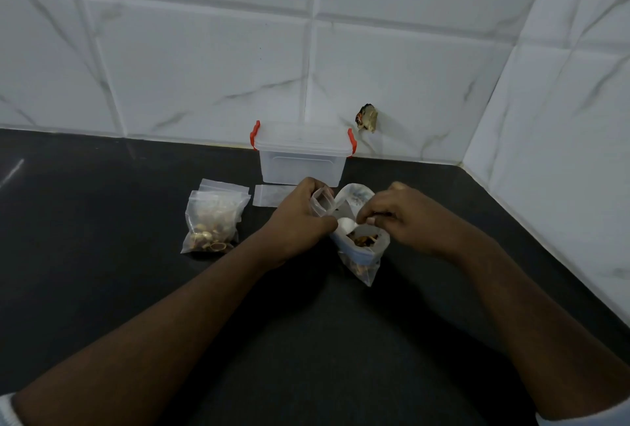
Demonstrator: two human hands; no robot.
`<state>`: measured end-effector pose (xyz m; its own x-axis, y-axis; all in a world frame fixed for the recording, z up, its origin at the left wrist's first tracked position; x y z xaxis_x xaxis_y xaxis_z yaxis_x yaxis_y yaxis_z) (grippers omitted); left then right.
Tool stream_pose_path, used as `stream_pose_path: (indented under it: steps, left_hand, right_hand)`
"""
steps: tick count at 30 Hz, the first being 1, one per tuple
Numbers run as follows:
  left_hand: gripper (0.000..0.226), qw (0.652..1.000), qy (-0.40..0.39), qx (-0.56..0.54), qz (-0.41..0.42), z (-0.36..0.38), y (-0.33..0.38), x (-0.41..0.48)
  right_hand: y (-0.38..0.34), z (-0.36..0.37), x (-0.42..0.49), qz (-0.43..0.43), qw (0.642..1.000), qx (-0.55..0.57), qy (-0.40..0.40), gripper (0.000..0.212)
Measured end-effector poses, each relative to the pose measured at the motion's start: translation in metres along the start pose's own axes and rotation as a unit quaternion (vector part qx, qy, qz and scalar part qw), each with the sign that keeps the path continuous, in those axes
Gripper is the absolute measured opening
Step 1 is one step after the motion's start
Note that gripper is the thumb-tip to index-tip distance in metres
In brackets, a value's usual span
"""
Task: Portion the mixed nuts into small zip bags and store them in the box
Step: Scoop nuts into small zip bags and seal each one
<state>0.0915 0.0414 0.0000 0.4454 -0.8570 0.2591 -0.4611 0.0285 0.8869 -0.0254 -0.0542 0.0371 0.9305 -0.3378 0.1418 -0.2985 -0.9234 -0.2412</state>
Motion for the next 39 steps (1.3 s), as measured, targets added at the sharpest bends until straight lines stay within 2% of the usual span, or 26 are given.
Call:
stream_pose_path:
  steps: [3,8,13,19,26,32,35,39]
  left_hand:
    - [0.041,1.0,0.0,0.0,0.002,0.0,0.0,0.0]
    - [0.04,1.0,0.007,-0.003,0.009,0.0,0.0,0.001]
    - [0.041,1.0,0.001,-0.006,0.003,0.001,0.0,0.0]
    - [0.042,1.0,-0.003,-0.005,0.004,0.0,0.002,-0.001]
    - [0.043,1.0,-0.007,0.007,0.004,0.001,0.002,0.0]
    - [0.042,1.0,-0.01,-0.005,0.0,0.002,0.0,0.0]
    - [0.041,1.0,-0.011,-0.006,0.004,0.002,0.001,0.0]
    - [0.042,1.0,-0.011,-0.019,0.006,0.003,0.001,-0.001]
  right_hand:
    - [-0.001,0.004,0.002,-0.001,0.999,-0.04,-0.02,0.022]
    - [0.027,-0.008,0.001,0.045,0.995,-0.085,-0.003,0.022]
    - [0.035,-0.007,-0.001,0.102,0.993,0.051,-0.01,0.021]
    - [0.028,0.005,0.001,0.103,0.977,0.184,-0.021,0.018]
    - [0.046,0.012,-0.003,0.188,0.911,0.367,-0.015,0.017]
    - [0.062,0.008,-0.005,0.231,0.879,0.416,0.009,0.018]
    - [0.063,0.003,-0.006,0.227,0.861,0.455,0.026,0.017]
    - [0.049,-0.007,-0.003,0.163,0.814,0.554,0.063,0.019]
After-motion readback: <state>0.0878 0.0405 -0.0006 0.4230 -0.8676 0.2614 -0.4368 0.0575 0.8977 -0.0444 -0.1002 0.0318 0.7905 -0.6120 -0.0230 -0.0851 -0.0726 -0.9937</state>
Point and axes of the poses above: each hand's wrist, its own x-axis towards the middle knuckle, its own z-axis out of the palm, y = z × x, the point moved 10 cm from there along x, towards the middle knuckle, and after that the axes turned 9 degrees about z, right-handed, at the moved point
